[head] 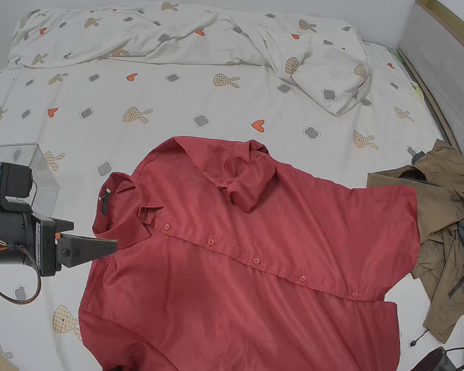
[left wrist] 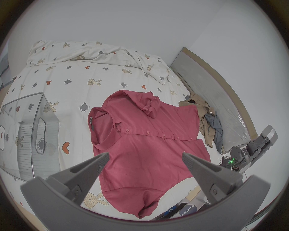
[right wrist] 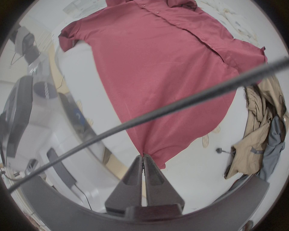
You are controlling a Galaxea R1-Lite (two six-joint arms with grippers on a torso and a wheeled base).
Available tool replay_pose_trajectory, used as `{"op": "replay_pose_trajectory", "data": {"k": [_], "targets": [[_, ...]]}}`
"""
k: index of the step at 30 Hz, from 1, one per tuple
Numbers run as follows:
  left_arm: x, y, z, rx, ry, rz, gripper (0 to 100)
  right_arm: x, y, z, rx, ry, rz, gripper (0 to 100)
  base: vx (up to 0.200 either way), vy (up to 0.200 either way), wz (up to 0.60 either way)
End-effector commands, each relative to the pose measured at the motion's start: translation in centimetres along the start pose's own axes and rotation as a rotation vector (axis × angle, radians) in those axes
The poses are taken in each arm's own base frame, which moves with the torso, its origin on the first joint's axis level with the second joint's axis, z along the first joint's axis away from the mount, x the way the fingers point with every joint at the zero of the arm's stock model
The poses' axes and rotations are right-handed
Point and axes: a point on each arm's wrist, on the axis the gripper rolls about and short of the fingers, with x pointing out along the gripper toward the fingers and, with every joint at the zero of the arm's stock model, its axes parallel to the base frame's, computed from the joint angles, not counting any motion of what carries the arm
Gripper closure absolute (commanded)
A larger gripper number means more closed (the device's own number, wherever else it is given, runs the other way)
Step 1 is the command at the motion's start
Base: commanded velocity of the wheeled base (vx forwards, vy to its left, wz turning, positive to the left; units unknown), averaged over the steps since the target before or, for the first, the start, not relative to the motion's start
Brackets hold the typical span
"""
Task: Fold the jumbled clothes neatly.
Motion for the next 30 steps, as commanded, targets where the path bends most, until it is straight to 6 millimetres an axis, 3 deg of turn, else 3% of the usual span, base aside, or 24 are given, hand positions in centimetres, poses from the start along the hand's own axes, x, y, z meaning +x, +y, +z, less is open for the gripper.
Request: {"op": "replay_pose_trajectory", "data": {"k": [1, 14, 15, 21, 27, 30], "targets": [[0.4, 0.1, -0.1, -0.002, 0.015, 0.002, 0, -1.1, 0.0, -0.9, -0.007, -0.066, 0.007, 100, 0.0, 0.0, 0.0], [0.5, 0.1, -0.1, 0.0, 0.021, 0.002, 0, -1.6, -0.4, 0.6, 0.012, -0.11, -0.002, 100, 0.0, 0.0, 0.0], [0.5, 0.0, -0.1, 0.0, 0.02, 0.002, 0, -1.6, -0.4, 0.6, 0.013, -0.111, -0.003, 0, 0.0, 0.0, 0.0], [0.5, 0.0, -0.1, 0.0, 0.02, 0.002, 0, -2.2, -1.0, 1.7, 0.059, -0.149, -0.019, 0, 0.0, 0.0, 0.0], [1.0, 0.1, 0.1, -0.003, 0.027, 0.005, 0, -6.0, -3.7, 3.7, 0.226, -0.37, -0.107, 0, 0.0, 0.0, 0.0], [2.5, 0.2, 0.6, -0.004, 0.038, 0.009, 0, -8.1, -5.3, 5.3, 0.304, -0.466, -0.134, 0, 0.0, 0.0, 0.0]]}}
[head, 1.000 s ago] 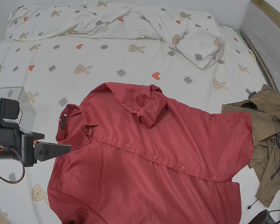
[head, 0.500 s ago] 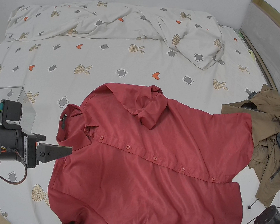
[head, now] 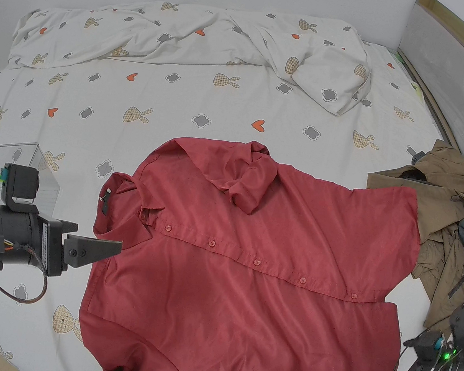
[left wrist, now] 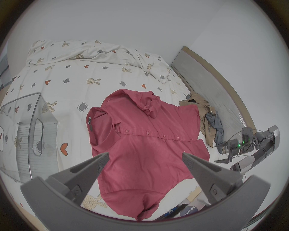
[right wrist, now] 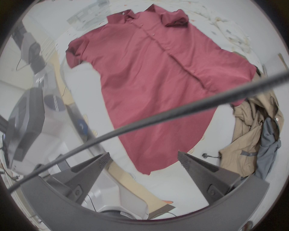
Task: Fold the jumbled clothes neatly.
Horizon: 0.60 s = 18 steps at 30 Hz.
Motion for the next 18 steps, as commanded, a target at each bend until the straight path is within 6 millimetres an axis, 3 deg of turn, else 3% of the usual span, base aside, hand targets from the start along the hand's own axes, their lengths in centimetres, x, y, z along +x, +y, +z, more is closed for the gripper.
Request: {"op": "replay_pose_trajectory", "data": {"k": [1, 5, 8, 11, 14, 18], "targets": [[2.9, 0.2, 1.0, -0.005, 0.022, 0.007, 0, -3.3, -2.8, 4.2, 0.156, -0.234, -0.06, 0, 0.0, 0.0, 0.0], [5.3, 0.5, 1.2, -0.012, 0.045, 0.013, 0, -3.2, -3.5, 6.8, 0.28, -0.373, -0.022, 0, 0.0, 0.0, 0.0], [6.1, 1.0, 0.0, -0.018, 0.106, 0.026, 0, -2.1, -3.7, 8.1, 0.382, -0.447, -0.01, 0, 0.0, 0.0, 0.0], [6.5, 1.4, -1.7, -0.024, 0.167, 0.038, 0, -0.7, -3.5, 8.1, 0.425, -0.434, 0.003, 0, 0.0, 0.0, 0.0], [6.3, 1.7, -3.1, -0.028, 0.207, 0.047, 0, 0.0, -3.3, 7.8, 0.423, -0.408, 0.004, 0, 0.0, 0.0, 0.0], [3.6, 1.7, -6.2, 0.122, 0.231, 0.028, 0, 0.2, -3.1, 7.5, 0.424, -0.395, 0.008, 0, 0.0, 0.0, 0.0]]}}
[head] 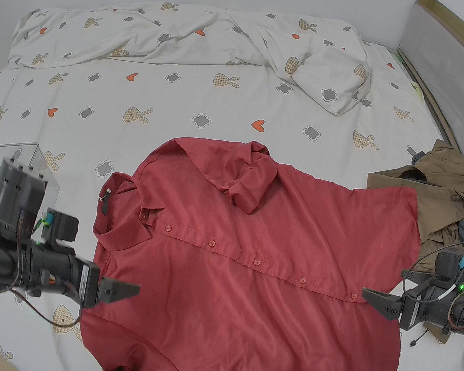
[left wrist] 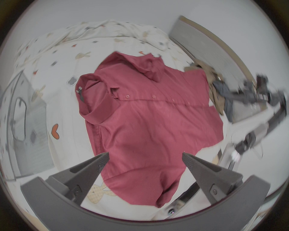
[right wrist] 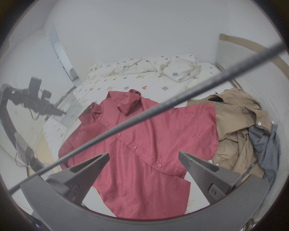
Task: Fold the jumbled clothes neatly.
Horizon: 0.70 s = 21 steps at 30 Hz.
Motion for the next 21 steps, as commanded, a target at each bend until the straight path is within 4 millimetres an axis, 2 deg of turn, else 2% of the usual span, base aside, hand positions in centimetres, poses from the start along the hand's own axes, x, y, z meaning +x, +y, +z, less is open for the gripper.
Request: {"op": "replay_pose_trajectory", "data": {"k": [1, 6, 7, 8, 10, 14, 16, 19, 21], "targets": [[-2.0, 0.1, -4.2, 0.183, 0.031, -0.008, 0, 1.2, 0.0, -1.0, 0.007, 0.065, -0.005, 0, 0.0, 0.0, 0.0], [-4.7, -0.6, -8.0, 0.49, -0.01, -0.079, 0, 1.6, 0.2, -1.4, -0.002, 0.091, 0.0, 0, 0.0, 0.0, 0.0], [-4.8, -0.6, -8.1, 0.495, -0.01, -0.082, 0, 1.6, 0.2, -1.4, -0.002, 0.091, 0.0, 0, 0.0, 0.0, 0.0], [-5.2, -0.8, -9.4, 0.581, -0.011, -0.118, 0, 1.7, 0.2, -1.5, -0.003, 0.1, -0.001, 0, 0.0, 0.0, 0.0], [-5.3, -1.1, -10.4, 0.641, 0.002, -0.16, 0, 1.9, 0.2, -1.6, -0.005, 0.109, -0.001, 0, 0.0, 0.0, 0.0], [-4.8, -1.7, -11.8, 0.707, 0.069, -0.236, 0, 2.2, 0.2, -1.7, -0.006, 0.118, -0.002, 0, 0.0, 0.0, 0.0], [-3.5, -2.1, -12.7, 0.746, 0.171, -0.266, 0, 2.2, 0.3, -1.7, -0.009, 0.119, 0.003, 0, 0.0, 0.0, 0.0], [-2.7, -2.3, -13.1, 0.77, 0.231, -0.254, 0, 2.2, 0.4, -1.7, -0.011, 0.12, 0.005, 0, 0.0, 0.0, 0.0], [-2.0, -2.6, -12.7, 0.788, 0.244, -0.156, 0, 2.2, 0.4, -1.8, -0.01, 0.121, 0.002, 0, 0.0, 0.0, 0.0]]}}
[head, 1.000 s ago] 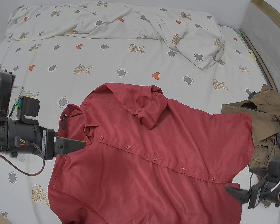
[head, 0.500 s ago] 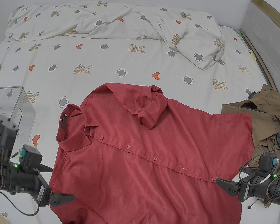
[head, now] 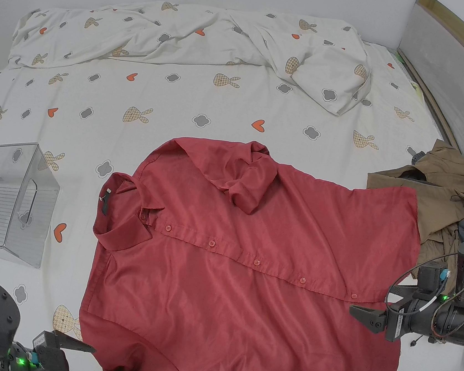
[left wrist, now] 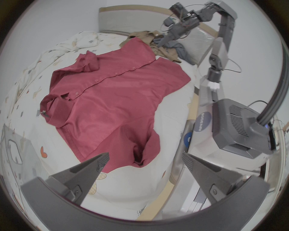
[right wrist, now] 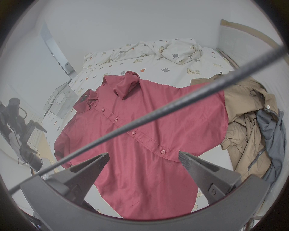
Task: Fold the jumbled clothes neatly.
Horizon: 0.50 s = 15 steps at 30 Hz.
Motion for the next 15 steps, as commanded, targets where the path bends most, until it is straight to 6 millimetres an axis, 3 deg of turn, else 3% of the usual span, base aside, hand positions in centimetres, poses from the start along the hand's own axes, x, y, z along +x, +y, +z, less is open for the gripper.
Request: {"op": "replay_pose_trajectory", "data": {"k": [1, 4, 9, 12, 15], "targets": [[1.8, -0.4, 0.2, 0.047, 0.112, 0.05, 0, 0.3, 0.1, -0.3, -0.005, 0.021, 0.001, 0, 0.0, 0.0, 0.0], [1.6, 0.1, 0.9, -0.051, 0.078, 0.079, 0, 0.3, 0.1, -0.5, -0.004, 0.027, -0.001, 0, 0.0, 0.0, 0.0], [1.3, 2.6, 3.6, -0.594, -0.013, 0.17, 0, 0.9, -0.1, -0.8, 0.0, 0.055, -0.013, 0, 0.0, 0.0, 0.0], [1.5, 3.2, 4.1, -0.749, -0.037, 0.185, 0, 1.0, -0.1, -0.8, 0.0, 0.061, -0.015, 0, 0.0, 0.0, 0.0], [1.4, 3.1, 4.1, -0.752, -0.043, 0.187, 0, 1.0, -0.1, -0.9, 0.0, 0.063, -0.014, 0, 0.0, 0.0, 0.0]]}}
